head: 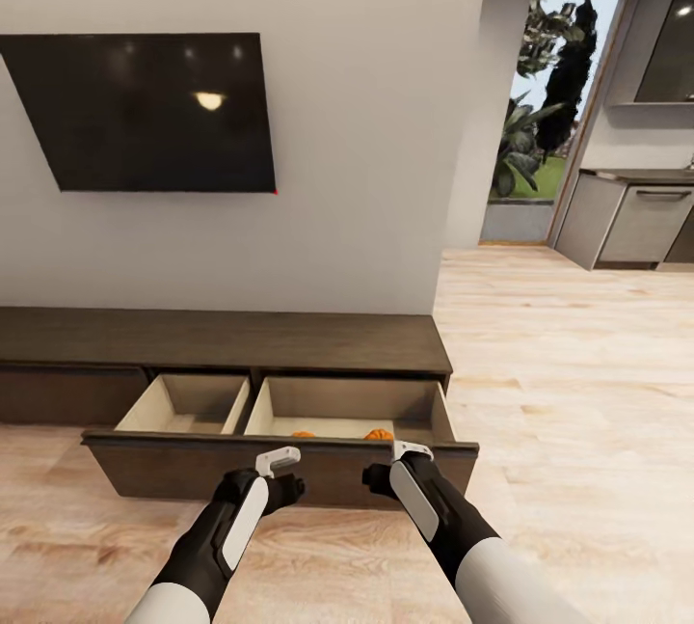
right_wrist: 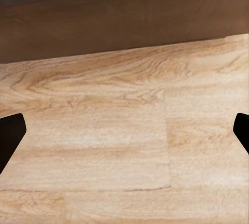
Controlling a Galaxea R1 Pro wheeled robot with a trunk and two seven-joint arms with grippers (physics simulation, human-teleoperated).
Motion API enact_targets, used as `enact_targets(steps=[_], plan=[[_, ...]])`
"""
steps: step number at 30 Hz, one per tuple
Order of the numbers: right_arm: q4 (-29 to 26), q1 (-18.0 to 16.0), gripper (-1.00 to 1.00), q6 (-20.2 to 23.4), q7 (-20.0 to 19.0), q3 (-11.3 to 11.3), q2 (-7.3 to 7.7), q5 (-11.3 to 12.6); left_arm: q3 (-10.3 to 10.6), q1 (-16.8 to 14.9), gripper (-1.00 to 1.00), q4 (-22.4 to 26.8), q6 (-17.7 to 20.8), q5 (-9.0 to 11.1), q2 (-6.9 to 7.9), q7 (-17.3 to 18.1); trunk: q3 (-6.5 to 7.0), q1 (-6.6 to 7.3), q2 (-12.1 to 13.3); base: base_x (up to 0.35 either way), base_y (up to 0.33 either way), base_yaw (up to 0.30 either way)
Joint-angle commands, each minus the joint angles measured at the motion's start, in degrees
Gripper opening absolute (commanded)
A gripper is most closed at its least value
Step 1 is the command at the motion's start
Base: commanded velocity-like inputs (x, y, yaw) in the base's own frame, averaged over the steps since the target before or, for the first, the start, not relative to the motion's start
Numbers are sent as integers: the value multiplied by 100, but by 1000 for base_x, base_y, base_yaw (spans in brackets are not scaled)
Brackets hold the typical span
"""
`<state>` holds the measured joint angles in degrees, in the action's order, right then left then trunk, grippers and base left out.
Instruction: Place each of the two pumpkins and all three candles from the living room inside a cabinet in the living room (use any cabinet), then make sure every cabinet is closed, and position the cauldron so it is next to a table in the living room.
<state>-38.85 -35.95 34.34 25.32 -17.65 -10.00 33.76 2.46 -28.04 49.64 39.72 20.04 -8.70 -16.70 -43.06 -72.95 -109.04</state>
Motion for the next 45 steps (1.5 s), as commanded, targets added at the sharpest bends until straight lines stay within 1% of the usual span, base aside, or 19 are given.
enact_targets(steps=[1, 5, 9, 13, 17, 19, 21, 24, 25, 26, 28, 32, 36, 40, 41, 42, 43, 44, 45], plan=[[0, 0, 100, -1, 0, 0, 0, 0, 2, 0, 100, 0, -6, 0, 0, 0, -18, -23, -42, -1, 0, 0], [0, 0, 100, -59, -1, 7, 0, -7, 7, 0, 100, -6, -45, -6, 5, 9, -90, -110, -202, 0, 0, 0], [37, 0, 100, -314, -1, 0, 0, -32, 10, 0, 100, -21, -110, -20, 27, 24, -162, -198, -362, 0, 0, 0], [59, 23, 100, -389, -1, -14, 0, -64, 67, 0, 100, -47, -393, -48, 32, 26, -234, -286, -523, 0, 0, 0], [123, 39, 100, -495, -7, -27, 2, -79, 97, 0, 100, -72, -520, -55, 31, 26, -306, -374, -683, 0, 0, 0], [226, 49, 100, -679, -8, -47, 45, -85, 102, 0, 100, -91, -614, -57, 38, 26, -342, -418, -764, 0, 0, 0], [299, 55, 100, -767, -9, -53, 89, -86, 104, 0, 100, -144, -714, -58, 41, 26, -377, -462, -844, 0, 0, 0], [394, 60, 100, -842, -10, -61, 284, -90, 87, 0, 100, -468, -962, -77, 43, 26, -431, -528, -964, 0, 0, 0], [401, 60, 100, -844, -10, -61, 325, -88, 86, 0, 100, -508, -998, -81, 43, 26, -449, -550, -1004, 0, 0, 0], [410, 61, 100, -849, -10, -62, 402, -85, 83, 0, 100, -565, -1069, -98, 44, 26, -467, -572, -1044, 0, 0, 0], [412, 61, 100, -860, -10, -58, 500, -79, 89, 0, 100, -625, -1184, -176, 39, 26, -503, -616, -1125, 0, 0, 0], [416, 61, 100, -913, -10, -52, 553, -79, 99, 0, 100, -659, -1323, -393, 36, 26, -575, -703, -1285, 0, 0, 0], [465, 64, 100, -1378, -10, -73, 563, -84, 110, 0, 100, -737, -1623, -468, 35, 26, -647, -791, -1445, 0, 0, 0], [770, 63, 100, -1595, -10, -86, 557, -115, 113, 0, 100, -816, -1763, -508, 35, 26, -719, -879, -1606, 0, 0, 0], [894, 62, 100, -1710, -11, -88, 556, -186, 114, 0, 100, -829, -1809, -558, 35, 26, -737, -901, -1646, 0, 0, 0], [971, 62, 100, -1937, -50, -89, 556, -292, 114, 0, 100, -835, -1878, -644, 35, 26, -754, -923, -1686, 0, 0, 0], [990, 62, 100, -2020, -77, -89, 555, -321, 114, 0, 100, -837, -1903, -675, 35, 26, -772, -945, -1726, 0, 0, 0], [1067, 62, 100, -2275, -214, -89, 559, -385, 114, 0, 100, -839, -1976, -743, 35, 26, -790, -967, -1766, 0, 0, 0], [1146, 61, 100, -2430, -353, -89, 563, -416, 114, 0, 100, -840, -2014, -772, 32, 26, -808, -989, -1806, 0, 0, 0]])
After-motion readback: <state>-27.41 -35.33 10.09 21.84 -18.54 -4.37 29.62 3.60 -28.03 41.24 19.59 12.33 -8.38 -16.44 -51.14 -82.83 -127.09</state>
